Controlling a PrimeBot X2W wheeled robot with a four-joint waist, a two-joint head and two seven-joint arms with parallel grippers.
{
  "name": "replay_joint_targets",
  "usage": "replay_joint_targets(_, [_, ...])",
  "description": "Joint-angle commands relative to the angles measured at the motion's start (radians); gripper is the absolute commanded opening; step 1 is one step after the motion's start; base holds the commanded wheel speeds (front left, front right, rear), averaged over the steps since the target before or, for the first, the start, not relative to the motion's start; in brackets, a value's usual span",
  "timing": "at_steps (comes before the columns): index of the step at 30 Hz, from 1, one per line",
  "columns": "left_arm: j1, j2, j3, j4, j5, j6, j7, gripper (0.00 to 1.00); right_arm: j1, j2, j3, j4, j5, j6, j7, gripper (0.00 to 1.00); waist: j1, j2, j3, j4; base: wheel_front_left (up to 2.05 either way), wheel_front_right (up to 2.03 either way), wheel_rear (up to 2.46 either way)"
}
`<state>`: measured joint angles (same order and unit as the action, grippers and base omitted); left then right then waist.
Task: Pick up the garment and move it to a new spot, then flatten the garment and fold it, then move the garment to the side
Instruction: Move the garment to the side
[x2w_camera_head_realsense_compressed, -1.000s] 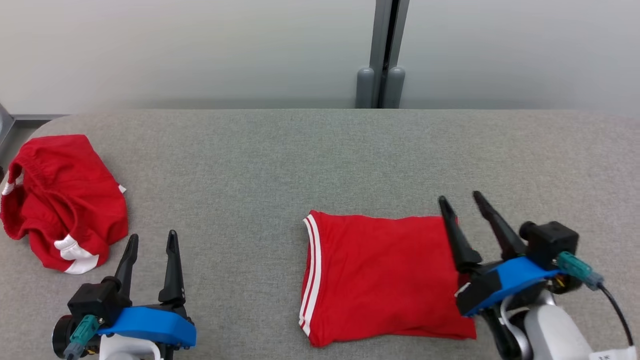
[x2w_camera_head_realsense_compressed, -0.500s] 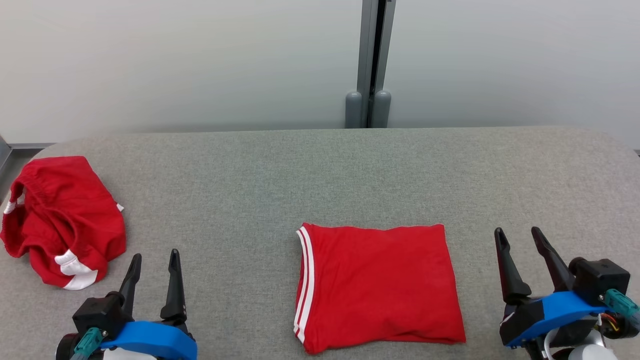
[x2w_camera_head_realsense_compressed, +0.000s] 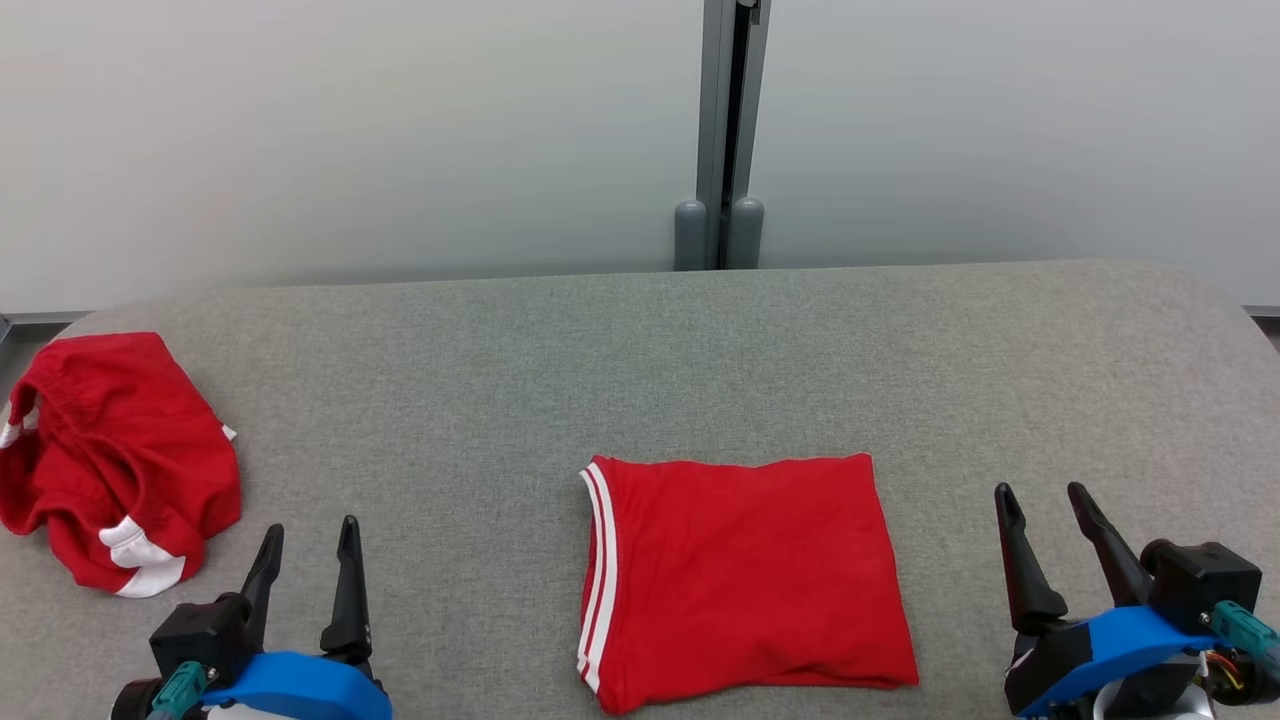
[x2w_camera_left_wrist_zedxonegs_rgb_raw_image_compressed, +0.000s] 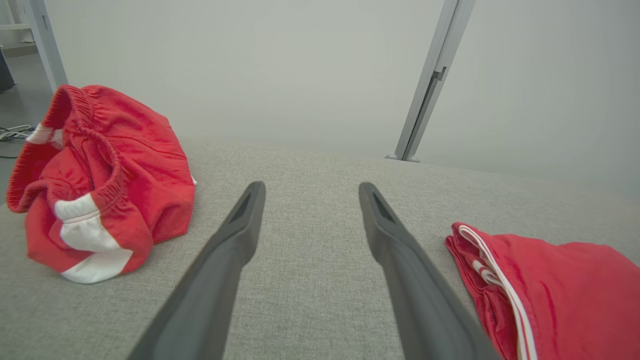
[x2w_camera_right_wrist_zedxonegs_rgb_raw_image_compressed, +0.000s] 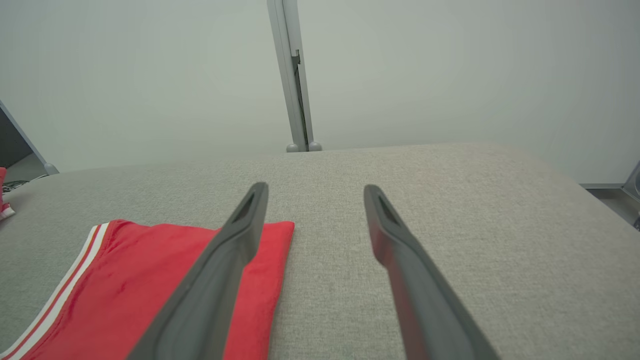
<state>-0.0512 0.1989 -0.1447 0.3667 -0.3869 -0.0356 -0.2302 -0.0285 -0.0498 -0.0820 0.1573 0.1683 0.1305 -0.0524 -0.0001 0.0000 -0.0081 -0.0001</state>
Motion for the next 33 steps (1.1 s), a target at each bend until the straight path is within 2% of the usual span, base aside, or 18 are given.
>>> replay_joint_targets(1, [-0.002, 0.007, -0.006, 0.002, 0.007, 0.004, 0.001, 1.00, 0.011, -0.002, -0.004, 0.000, -0.004, 0.001, 0.002, 1.00, 0.0001, 0.0000, 0.000, 0.001, 0.00, 0.00, 0.00])
replay_joint_targets(18, [-0.009, 0.017, -0.028, -0.013, 0.016, 0.016, -0.003, 1.00, -0.020, -0.002, 0.006, 0.013, -0.010, 0.001, 0.024, 1.00, 0.0001, 0.0000, 0.009, 0.017, 0.00, 0.00, 0.00])
replay_joint_targets(27, [-0.031, 0.028, -0.039, -0.027, 0.020, 0.014, -0.007, 1.00, -0.121, -0.002, 0.037, 0.099, 0.043, 0.001, 0.260, 1.00, 0.0001, 0.0000, 0.033, 0.028, 0.00, 0.00, 0.00])
replay_joint_targets(31, [-0.053, 0.030, -0.047, -0.034, 0.023, 0.011, -0.007, 1.00, -0.198, -0.002, 0.050, 0.244, 0.070, 0.001, 0.394, 1.00, 0.0001, 0.0000, 0.059, 0.040, 0.00, 0.00, 0.00])
replay_joint_targets(33, [-0.062, 0.031, -0.049, -0.037, 0.024, 0.009, -0.008, 1.00, -0.228, -0.003, 0.047, 0.306, 0.075, 0.001, 0.413, 1.00, 0.0001, 0.0000, 0.070, 0.047, 0.00, 0.00, 0.00])
